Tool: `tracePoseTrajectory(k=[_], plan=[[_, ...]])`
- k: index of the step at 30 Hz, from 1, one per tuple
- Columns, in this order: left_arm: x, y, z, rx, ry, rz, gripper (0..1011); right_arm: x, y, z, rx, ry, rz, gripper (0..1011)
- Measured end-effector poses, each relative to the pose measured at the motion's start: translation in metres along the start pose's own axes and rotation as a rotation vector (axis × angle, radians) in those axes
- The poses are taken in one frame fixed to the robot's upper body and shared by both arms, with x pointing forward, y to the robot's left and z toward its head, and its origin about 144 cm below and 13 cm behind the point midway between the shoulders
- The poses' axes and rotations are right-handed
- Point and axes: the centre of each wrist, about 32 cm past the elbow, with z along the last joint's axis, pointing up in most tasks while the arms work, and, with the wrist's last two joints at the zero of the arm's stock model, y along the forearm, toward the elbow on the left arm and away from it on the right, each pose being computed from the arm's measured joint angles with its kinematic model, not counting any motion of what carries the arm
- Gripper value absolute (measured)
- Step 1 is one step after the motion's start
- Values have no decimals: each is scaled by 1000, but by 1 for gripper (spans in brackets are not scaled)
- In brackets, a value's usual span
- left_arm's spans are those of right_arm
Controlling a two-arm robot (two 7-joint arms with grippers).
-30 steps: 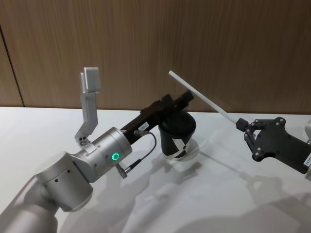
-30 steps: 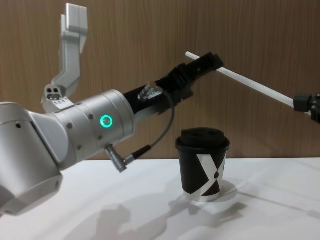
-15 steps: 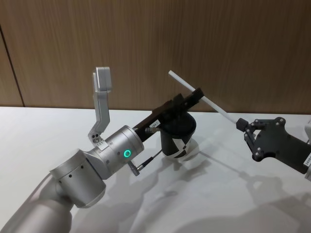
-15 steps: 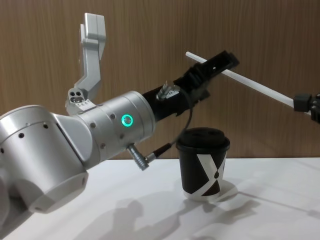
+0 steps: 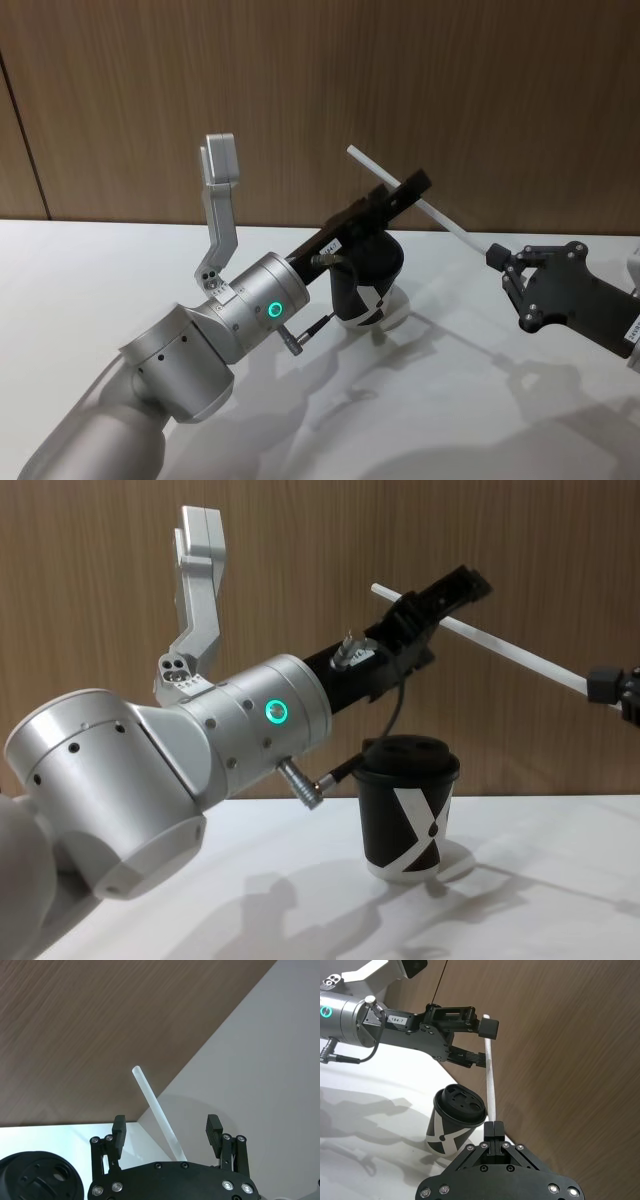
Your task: Pick up the straw with one hand, pass it to the other hand, and insert it into the cup.
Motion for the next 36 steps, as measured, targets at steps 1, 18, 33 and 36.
tracePoseTrajectory(k=[1,18,33,36], plan=[[0,0,0,-1,1,-1,1003,0,0,0,0,0,0,0],[-1,-6,-3,-15,7,-18,946,0,0,0,0,0,0,0],[-1,-7,-4,-19,8,-23,532,0,0,0,0,0,0,0],[-1,-7,-4,-19,9,-23,448,0,0,0,0,0,0,0]])
